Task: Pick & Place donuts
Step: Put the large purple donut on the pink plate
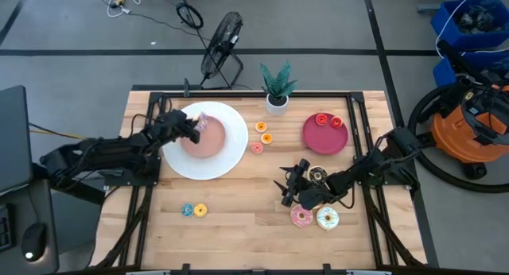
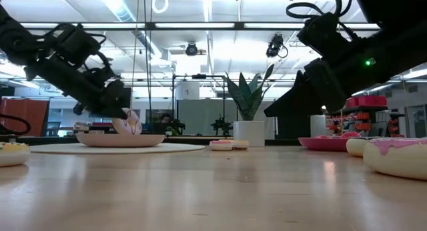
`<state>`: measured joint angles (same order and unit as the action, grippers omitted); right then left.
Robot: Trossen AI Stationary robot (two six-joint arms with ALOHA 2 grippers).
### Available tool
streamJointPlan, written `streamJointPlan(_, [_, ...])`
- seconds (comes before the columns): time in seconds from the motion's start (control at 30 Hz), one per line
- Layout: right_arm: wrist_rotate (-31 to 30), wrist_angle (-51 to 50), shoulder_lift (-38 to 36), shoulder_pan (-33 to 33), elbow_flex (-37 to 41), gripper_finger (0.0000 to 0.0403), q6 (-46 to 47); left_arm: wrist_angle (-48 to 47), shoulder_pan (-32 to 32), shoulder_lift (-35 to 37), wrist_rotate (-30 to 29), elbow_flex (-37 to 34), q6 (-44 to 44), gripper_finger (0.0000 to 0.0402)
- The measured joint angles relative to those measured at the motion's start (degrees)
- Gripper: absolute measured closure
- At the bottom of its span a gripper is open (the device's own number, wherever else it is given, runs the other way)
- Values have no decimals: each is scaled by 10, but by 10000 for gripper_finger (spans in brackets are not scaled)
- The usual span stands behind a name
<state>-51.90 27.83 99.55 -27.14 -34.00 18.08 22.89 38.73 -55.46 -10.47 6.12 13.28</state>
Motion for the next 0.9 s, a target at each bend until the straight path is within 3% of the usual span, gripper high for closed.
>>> streamJointPlan(0.17, [0, 0, 0, 0, 0, 130, -1, 65, 17, 0, 61, -19, 11, 372])
streamJointPlan(0.9, [1, 7, 0, 0, 0, 130, -5, 42, 39, 0, 75, -19, 15, 372])
